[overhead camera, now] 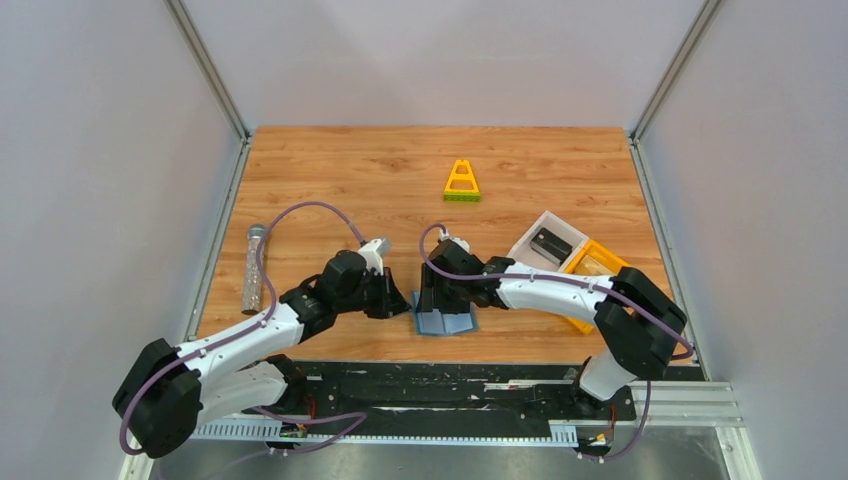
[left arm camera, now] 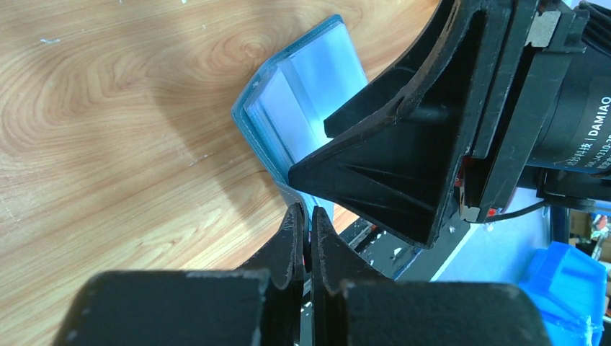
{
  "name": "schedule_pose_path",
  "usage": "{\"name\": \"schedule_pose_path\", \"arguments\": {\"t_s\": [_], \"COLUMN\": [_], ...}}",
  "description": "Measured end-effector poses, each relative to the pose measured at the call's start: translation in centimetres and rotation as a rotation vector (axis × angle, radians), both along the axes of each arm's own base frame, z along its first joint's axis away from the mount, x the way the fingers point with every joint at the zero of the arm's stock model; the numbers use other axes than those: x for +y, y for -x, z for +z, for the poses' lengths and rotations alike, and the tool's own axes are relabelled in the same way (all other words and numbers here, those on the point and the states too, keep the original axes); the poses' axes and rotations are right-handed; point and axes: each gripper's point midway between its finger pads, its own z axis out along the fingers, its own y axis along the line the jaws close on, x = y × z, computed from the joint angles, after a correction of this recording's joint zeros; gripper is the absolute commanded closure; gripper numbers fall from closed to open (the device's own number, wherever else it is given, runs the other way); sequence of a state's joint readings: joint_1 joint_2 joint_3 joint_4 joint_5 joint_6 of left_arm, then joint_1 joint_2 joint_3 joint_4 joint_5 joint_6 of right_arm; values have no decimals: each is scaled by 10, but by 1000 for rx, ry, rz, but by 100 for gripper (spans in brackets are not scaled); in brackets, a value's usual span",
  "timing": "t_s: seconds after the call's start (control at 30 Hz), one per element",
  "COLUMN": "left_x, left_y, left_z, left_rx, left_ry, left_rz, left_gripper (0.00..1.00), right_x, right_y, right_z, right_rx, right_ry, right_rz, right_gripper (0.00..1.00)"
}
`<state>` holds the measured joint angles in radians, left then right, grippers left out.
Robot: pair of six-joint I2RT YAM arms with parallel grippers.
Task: Take the credit cards out of the card holder
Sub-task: Remove the credit card from the card holder.
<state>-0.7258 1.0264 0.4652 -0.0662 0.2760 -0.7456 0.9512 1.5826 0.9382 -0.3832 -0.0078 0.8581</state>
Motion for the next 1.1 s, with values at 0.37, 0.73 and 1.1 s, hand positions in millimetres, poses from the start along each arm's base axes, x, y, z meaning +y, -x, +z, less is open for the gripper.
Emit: {"name": "schedule_pose_path", "arguments": {"t_s": [0.37, 0.73, 1.1], "left_x": [1, 1, 2], "left_y": [2, 2, 3], "left_z": [-3, -3, -4], "left_rx": [6, 6, 8], "left_ry": [-2, -3, -4], "left_rz": [-3, -3, -3], "left_gripper": [100, 100, 100], "right_x": [-2, -3, -4], "right_y": [-3, -5, -4], "right_z": [-1, -2, 6], "right_rx": [-18, -24, -34], "right_ry": [16, 22, 9], "right_rz": [-19, -23, -23], "right_gripper": [50, 47, 47]}}
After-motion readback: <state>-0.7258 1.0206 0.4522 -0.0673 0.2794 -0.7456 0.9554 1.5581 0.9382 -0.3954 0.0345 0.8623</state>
